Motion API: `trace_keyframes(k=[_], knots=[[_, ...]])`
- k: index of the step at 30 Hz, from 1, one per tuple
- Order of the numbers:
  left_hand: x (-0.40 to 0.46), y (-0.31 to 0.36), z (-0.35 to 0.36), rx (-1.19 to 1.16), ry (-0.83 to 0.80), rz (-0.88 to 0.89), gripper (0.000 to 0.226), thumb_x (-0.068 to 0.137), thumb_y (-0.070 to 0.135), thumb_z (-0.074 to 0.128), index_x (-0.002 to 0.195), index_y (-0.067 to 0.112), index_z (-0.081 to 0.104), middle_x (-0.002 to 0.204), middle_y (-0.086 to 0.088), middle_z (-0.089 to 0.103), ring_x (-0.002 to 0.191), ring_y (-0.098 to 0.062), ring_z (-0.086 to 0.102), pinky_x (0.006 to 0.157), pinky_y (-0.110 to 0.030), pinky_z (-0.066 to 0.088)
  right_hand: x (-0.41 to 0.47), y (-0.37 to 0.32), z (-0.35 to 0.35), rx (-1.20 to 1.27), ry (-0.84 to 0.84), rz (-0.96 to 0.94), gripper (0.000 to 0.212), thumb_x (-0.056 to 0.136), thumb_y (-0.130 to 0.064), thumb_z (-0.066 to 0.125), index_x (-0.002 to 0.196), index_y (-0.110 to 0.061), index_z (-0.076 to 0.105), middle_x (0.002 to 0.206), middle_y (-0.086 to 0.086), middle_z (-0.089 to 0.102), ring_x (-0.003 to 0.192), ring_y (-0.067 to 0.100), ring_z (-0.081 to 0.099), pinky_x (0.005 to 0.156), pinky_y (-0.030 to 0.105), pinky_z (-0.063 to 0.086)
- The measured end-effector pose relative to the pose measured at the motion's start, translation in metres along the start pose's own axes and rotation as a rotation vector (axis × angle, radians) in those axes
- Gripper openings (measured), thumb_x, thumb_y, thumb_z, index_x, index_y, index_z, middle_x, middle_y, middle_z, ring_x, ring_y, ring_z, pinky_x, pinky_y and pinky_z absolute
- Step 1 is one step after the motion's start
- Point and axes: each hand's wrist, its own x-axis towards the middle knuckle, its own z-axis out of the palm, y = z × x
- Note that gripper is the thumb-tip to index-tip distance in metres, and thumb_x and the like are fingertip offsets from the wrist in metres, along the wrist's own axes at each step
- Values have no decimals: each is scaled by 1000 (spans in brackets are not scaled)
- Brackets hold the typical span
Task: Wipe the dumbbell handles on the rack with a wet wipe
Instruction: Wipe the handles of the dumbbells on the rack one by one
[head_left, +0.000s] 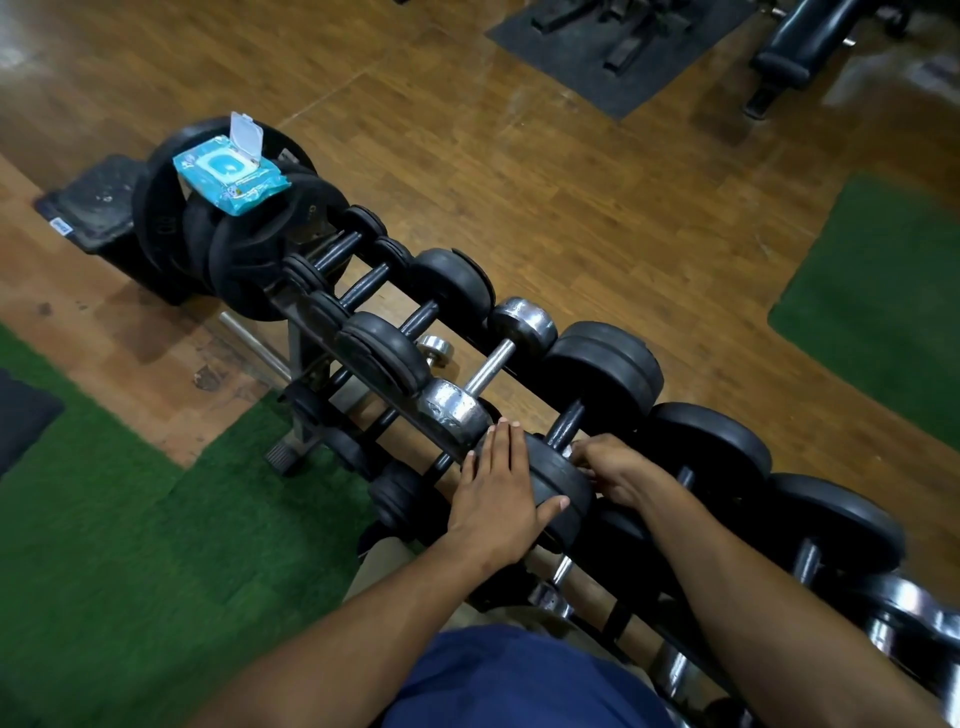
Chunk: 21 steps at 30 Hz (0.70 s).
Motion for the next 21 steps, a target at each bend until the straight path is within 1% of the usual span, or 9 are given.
trace_keyframes(k=[2,4,7,9,11,13,16,19,21], knots=[[0,0,0,-5,1,-2,106,95,75,34,160,10,-18,169,-6,-20,156,-20,-17,127,-46,2,-1,-4,-2,-158,-1,4,21,80,6,50,71,-10,60,51,5,48,41,13,42,47,21,31],[-1,1,-1,-7,-2,-5,106,95,75,35,160,11,-19,169,-6,-20,156,-20,-17,127,-46,1,-2,-10,-6,-262,-21,-21,25,82,7,48,65,-11,52,49,6,40,39,12,34,49,23,27],[-1,0,-1,-11,-6,-9,106,95,75,35,160,11,-19,169,-5,-21,155,-20,-18,127,-46,1,-8,-26,-16,-418,-43,-107,22,80,5,57,64,-10,55,57,10,49,47,17,46,51,26,37],[-1,1,-1,-7,-4,-8,105,95,75,35,160,11,-18,169,-6,-21,156,-20,-17,127,-46,1,-11,-39,-22,-599,56,-262,12,71,0,64,65,-7,56,61,4,52,57,18,49,53,31,37],[-1,1,0,-7,-2,-11,105,96,75,36,160,11,-18,169,-6,-20,156,-20,-17,128,-46,2,-16,-52,-24,-779,212,-441,9,78,-7,62,85,-12,60,69,-2,61,63,19,58,53,37,44],[0,1,0,-12,3,-12,105,96,74,37,160,12,-17,169,-6,-19,156,-20,-16,128,-46,2,-21,-62,-19,-959,327,-606,15,92,-13,52,104,-21,52,80,1,62,67,24,59,49,36,42],[0,1,1,-18,9,-13,105,95,75,37,160,12,-17,170,-5,-19,156,-20,-15,128,-46,3,-15,-69,-6,-1304,392,-777,16,95,-11,47,109,-18,51,80,5,62,66,28,59,49,34,42],[1,0,2,-13,15,-18,105,95,75,36,160,12,-17,169,-5,-19,156,-20,-15,127,-47,4,-1,-72,4,-1630,329,-777,16,96,-11,51,107,-16,61,94,7,65,77,29,67,54,36,45],[0,-1,3,-15,23,-21,105,95,76,36,161,13,-16,170,-5,-18,156,-20,-15,127,-47,4,9,-73,7,-1739,249,-703,17,96,-12,53,107,-16,66,105,7,62,85,29,66,57,37,43]])
